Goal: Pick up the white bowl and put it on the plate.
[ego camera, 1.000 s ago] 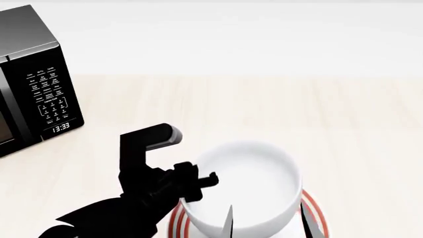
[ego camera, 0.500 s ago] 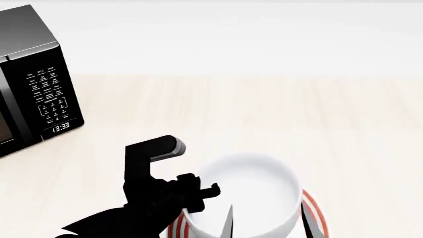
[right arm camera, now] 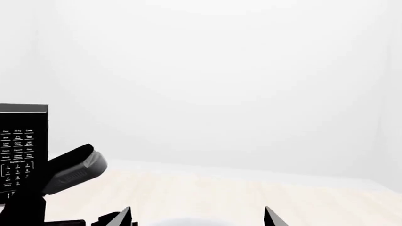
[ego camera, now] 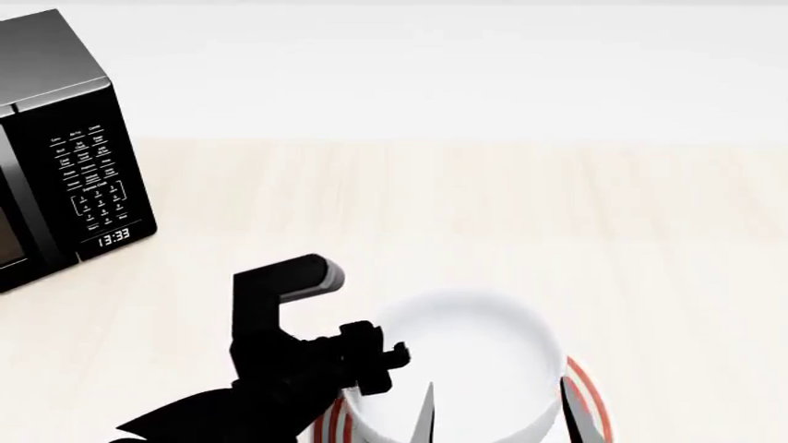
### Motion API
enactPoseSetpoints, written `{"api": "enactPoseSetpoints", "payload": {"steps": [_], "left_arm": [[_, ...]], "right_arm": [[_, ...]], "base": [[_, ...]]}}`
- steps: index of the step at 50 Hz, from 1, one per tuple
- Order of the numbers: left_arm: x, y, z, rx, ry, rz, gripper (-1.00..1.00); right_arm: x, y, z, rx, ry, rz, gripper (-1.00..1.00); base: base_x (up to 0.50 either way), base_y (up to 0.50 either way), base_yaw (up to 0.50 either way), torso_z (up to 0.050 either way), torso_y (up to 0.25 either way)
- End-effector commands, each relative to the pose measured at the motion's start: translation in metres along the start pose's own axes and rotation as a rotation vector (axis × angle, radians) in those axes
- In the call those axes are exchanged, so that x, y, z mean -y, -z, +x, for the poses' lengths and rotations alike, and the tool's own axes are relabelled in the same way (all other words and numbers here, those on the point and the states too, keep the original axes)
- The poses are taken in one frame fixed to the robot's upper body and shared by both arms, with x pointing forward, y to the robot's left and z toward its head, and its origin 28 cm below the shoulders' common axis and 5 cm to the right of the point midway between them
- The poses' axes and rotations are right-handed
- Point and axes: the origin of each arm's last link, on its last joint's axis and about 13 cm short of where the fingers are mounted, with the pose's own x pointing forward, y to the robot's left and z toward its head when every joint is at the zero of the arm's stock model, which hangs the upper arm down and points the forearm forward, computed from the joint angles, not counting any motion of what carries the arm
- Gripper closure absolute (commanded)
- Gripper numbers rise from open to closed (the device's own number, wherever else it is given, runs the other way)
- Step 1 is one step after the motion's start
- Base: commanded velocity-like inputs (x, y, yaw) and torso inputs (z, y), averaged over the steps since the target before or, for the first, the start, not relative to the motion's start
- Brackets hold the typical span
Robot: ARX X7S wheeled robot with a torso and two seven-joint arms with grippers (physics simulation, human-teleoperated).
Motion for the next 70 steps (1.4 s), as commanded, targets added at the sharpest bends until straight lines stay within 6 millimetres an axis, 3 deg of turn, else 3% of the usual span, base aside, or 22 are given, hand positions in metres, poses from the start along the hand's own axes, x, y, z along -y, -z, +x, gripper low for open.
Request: {"api": "enactPoseSetpoints", "payload": {"steps": [1,17,34,51,70], "left_arm": [[0.015,-0.005,-0.005,0.021,0.109,-0.039,-1.00],[0.026,-0.021,-0.027,0.152,0.179,0.027,-1.00],[0.029,-0.039,-0.095,0.579,0.128,0.331,-1.00],[0.019,-0.023,-0.152,0.804,0.023,0.513,-1.00],[0.010,0.005,-0.191,0.923,-0.084,0.622,-1.00]], "right_arm": [[0.000,0.000,0.003,0.015,-0.005,-0.003,-1.00],[0.000,0.000,0.003,0.014,-0.009,-0.002,-1.00],[0.003,-0.014,0.002,0.061,0.014,-0.015,-1.00],[0.009,-0.054,-0.006,0.188,0.038,-0.038,-1.00],[0.007,-0.076,-0.012,0.262,0.025,-0.039,-1.00]], "base": [[0.00,0.00,0.00,0.000,0.000],[0.00,0.00,0.00,0.000,0.000],[0.00,0.00,0.00,0.000,0.000],[0.00,0.00,0.00,0.000,0.000],[0.00,0.00,0.00,0.000,0.000]]}}
